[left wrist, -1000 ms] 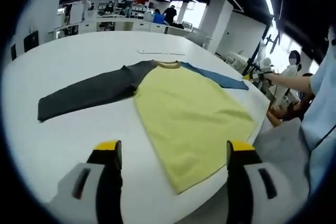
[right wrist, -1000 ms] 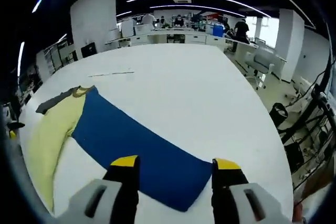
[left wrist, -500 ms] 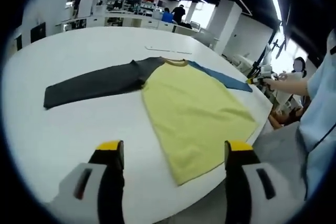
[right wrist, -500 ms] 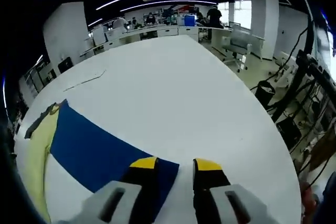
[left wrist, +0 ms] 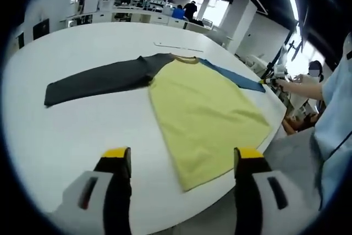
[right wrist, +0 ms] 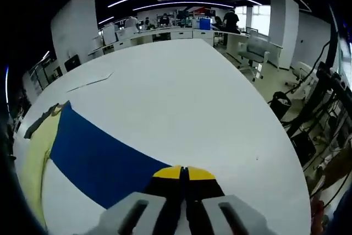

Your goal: Fold the garment on the visible template until the final outline fits inside the template.

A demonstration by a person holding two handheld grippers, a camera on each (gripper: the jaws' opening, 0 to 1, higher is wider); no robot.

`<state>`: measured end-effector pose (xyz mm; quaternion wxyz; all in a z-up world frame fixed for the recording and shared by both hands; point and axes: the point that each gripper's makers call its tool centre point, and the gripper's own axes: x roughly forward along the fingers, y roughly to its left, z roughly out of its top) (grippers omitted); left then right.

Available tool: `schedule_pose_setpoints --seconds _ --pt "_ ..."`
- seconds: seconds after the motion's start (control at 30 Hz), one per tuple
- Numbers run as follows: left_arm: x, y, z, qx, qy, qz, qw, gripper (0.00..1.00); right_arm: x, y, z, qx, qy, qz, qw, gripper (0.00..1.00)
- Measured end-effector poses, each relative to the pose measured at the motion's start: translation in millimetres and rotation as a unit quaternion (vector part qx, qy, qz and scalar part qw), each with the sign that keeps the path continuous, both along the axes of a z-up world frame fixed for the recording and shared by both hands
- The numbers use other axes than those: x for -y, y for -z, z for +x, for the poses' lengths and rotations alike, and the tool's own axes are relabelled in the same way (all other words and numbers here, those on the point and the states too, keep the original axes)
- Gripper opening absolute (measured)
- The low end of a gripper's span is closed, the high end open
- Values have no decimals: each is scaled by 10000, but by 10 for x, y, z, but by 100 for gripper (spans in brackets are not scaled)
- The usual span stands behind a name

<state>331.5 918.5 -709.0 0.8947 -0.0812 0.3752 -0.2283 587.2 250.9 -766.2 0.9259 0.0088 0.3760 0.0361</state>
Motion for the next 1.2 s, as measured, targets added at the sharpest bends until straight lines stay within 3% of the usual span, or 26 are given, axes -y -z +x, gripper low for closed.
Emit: schedule_pose_setpoints --seconds 0.43,0.73,0.87,1.0,1.2 --pt "108 54 21 -80 30 -65 9999 73 78 -117 366 25 -111 -260 9996 0" --pt "204 105 9 -132 71 -148 9998 73 76 -34 207 -140 -115 -215 9996 0" --pt "228 108 11 -137 88 -176 9997 72 46 -55 165 18 -61 20 10000 0" --pt "241 92 23 -111 98 -207 9997 73 79 -67 83 154 133 170 9996 10" --pt "257 63 46 -48 97 -255 9996 73 52 20 -113 101 67 171 9998 26"
